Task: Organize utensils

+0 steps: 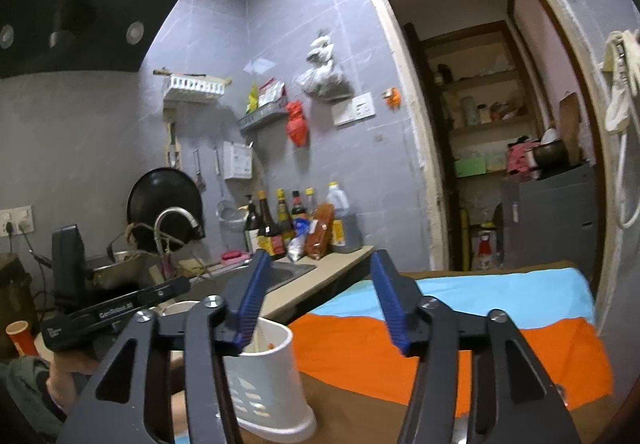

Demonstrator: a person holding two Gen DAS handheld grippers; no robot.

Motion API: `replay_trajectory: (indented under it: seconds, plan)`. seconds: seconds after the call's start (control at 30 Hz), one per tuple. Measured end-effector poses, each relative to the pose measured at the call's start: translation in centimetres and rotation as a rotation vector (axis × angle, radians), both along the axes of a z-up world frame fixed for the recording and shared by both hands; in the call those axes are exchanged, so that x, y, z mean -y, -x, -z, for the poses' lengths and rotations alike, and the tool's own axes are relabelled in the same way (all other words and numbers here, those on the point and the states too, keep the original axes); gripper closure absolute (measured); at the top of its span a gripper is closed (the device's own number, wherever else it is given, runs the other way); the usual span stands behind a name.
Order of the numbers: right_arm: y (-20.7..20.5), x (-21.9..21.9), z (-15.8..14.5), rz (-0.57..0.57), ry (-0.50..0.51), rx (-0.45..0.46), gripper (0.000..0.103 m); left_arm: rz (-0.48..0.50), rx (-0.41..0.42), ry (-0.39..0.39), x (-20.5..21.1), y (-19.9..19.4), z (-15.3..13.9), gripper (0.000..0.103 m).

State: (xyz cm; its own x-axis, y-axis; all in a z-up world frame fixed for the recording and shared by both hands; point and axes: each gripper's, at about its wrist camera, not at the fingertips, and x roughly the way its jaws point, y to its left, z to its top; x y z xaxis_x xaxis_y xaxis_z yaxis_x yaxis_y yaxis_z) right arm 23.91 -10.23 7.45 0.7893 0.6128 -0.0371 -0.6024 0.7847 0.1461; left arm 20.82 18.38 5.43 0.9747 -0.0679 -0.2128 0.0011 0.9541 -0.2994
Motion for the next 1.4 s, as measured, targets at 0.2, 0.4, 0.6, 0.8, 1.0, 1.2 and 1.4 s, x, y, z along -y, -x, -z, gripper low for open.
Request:
replay_trajectory:
  seconds: [0.2, 0.4, 0.6, 0.8, 1.0, 1.2, 1.4]
  plan:
    - [2.2, 4.0, -1.1, 0.074, 0.018, 0.033, 0.019, 0.04, 0.015, -0.045, 3.9, 1.9, -1.5, 0.029]
    - [4.4, 7.7, -1.4, 0.14, 0.044, 0.052, 0.0, 0.098, 0.035, -0.081, 8.0, 3.0, -2.4, 0.015]
    - [5.7, 10.6, -0.8, 0.203, 0.093, 0.069, 0.0, 0.173, 0.036, -0.129, 12.4, 3.0, -2.2, 0.01]
    - [5.5, 12.9, 0.7, 0.246, 0.122, 0.04, 0.0, 0.252, -0.028, -0.149, 15.9, 2.0, -0.3, 0.01]
    - [3.9, 14.6, 3.0, 0.275, 0.143, -0.054, 0.0, 0.276, -0.125, -0.131, 18.2, 0.8, 2.3, 0.01]
    - [1.8, 15.2, 5.4, 0.297, 0.17, -0.173, 0.0, 0.28, -0.21, -0.155, 19.6, -0.4, 3.9, 0.01]
    - [-1.1, 15.8, 7.2, 0.29, 0.187, -0.339, 0.013, 0.321, -0.299, -0.133, 19.6, -1.8, 5.2, 0.019]
